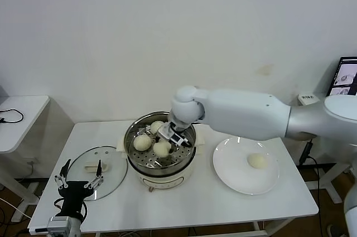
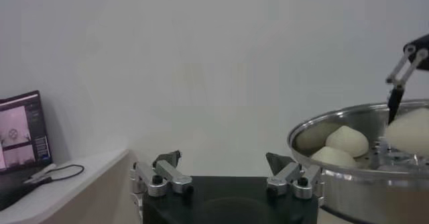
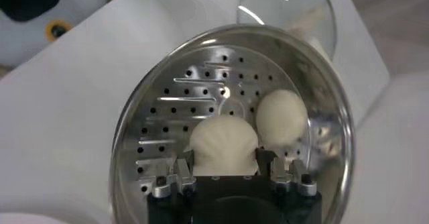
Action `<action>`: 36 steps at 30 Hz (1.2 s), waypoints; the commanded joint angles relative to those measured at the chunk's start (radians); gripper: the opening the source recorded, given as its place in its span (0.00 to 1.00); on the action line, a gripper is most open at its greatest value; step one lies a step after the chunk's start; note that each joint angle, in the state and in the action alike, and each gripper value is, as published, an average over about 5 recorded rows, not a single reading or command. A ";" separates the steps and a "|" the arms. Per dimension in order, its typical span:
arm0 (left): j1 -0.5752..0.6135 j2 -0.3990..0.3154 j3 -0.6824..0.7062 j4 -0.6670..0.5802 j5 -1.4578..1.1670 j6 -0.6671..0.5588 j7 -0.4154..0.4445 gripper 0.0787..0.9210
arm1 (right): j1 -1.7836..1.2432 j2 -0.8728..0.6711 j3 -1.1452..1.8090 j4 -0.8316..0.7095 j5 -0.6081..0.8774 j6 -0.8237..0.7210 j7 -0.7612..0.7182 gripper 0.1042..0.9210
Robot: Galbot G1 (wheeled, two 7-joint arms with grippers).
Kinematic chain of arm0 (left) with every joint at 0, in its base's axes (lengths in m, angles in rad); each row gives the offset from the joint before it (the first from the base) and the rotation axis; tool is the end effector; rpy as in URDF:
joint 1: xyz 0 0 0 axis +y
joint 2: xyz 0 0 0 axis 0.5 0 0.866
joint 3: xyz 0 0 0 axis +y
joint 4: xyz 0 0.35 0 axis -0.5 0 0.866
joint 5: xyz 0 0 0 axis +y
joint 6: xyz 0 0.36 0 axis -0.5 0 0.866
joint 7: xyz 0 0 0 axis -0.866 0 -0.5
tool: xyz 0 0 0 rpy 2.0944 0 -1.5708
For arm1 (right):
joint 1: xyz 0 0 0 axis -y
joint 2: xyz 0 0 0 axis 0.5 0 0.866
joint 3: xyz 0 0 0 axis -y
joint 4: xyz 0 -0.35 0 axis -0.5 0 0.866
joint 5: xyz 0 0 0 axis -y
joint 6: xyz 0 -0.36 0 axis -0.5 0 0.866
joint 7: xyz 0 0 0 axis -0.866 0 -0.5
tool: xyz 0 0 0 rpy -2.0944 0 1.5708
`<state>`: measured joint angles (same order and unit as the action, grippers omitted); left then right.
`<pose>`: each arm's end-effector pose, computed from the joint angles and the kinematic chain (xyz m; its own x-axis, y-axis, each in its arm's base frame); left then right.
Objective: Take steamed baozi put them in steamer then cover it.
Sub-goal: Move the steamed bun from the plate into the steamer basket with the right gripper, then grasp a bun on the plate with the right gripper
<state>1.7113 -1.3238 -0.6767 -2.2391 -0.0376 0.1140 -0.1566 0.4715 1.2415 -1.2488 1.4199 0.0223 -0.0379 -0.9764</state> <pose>0.1505 0.0728 -0.2607 -0.9882 -0.1440 0.0524 -0.1258 0.9575 0.2594 0.4908 0.1993 -0.0970 -0.1553 -0.3274 0.9320 -0.4717 -0.8044 -0.3612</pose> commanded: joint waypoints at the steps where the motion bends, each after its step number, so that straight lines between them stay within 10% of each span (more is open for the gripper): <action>1: 0.001 -0.001 -0.002 0.001 0.000 -0.002 0.000 0.88 | -0.029 0.048 -0.025 -0.021 -0.104 0.141 0.015 0.60; 14: -0.001 -0.001 -0.004 0.004 -0.001 -0.005 -0.001 0.88 | -0.029 0.062 -0.030 -0.045 -0.111 0.176 0.020 0.62; 24: -0.006 0.003 -0.004 0.004 -0.001 -0.004 0.000 0.88 | 0.042 0.000 0.003 -0.023 -0.089 0.174 0.017 0.87; 36: -0.015 0.016 0.011 0.003 0.001 -0.003 0.001 0.88 | 0.107 -0.318 0.100 0.100 0.102 -0.203 -0.061 0.88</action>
<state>1.6969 -1.3116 -0.6686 -2.2347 -0.0369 0.1103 -0.1563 0.5424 1.1347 -1.1990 1.4468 0.0178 -0.0124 -1.0004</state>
